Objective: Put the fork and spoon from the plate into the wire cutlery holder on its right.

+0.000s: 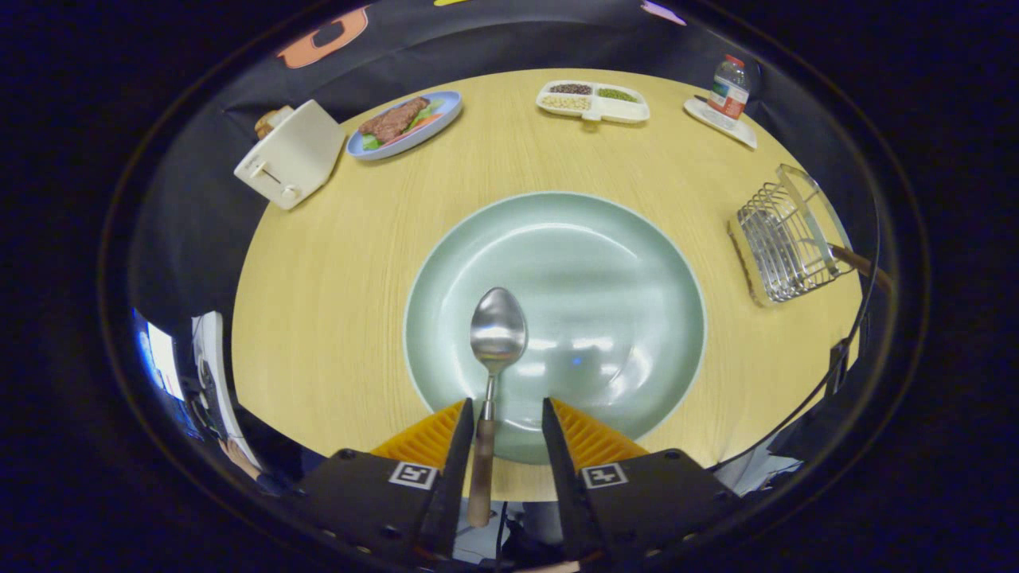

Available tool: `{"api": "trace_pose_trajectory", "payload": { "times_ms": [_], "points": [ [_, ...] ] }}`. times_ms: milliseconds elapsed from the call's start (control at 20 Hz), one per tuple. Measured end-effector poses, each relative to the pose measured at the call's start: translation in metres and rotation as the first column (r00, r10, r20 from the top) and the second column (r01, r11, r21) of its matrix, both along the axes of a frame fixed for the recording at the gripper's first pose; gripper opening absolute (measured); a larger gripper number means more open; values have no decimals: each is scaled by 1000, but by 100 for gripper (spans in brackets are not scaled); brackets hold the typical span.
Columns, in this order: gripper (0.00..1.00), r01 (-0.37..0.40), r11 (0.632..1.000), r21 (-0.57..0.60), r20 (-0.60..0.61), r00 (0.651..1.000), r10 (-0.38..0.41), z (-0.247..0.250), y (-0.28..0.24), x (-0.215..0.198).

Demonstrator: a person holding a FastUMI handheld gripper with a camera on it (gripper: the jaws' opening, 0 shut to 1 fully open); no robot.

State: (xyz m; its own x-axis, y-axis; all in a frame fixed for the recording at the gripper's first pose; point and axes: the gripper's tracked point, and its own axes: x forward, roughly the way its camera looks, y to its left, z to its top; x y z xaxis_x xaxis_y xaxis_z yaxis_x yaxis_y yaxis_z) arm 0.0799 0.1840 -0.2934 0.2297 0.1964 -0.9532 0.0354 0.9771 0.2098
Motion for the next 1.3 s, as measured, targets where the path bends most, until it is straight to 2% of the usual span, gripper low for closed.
{"api": "trace_pose_trajectory", "payload": {
  "times_ms": [50, 100, 200, 250, 300, 350, 450, 850, 1300],
  "points": [
    [46, -5, 1000, -6, -12, 1000, 5, -4, 0, -2],
    [49, -1, 1000, -22, -13, 1000, 0, -8, -5, 3],
    [13, -2, 999, -47, -18, 1000, 1, -9, -7, 1],
    [19, -10, 998, -59, -18, 1000, 9, -11, -9, 1],
    [19, -8, 999, -48, -11, 1000, 7, -5, -10, 4],
    [7, 4, 997, -76, 1, 1000, -4, -7, -16, 4],
    [2, -17, 996, -84, -2, 1000, 17, -7, -17, 5],
    [1, -24, 996, -83, 24, 999, 26, 19, -36, -2],
    [1, -5, 998, -56, 78, 997, 10, 67, -83, -12]
  ]
}}
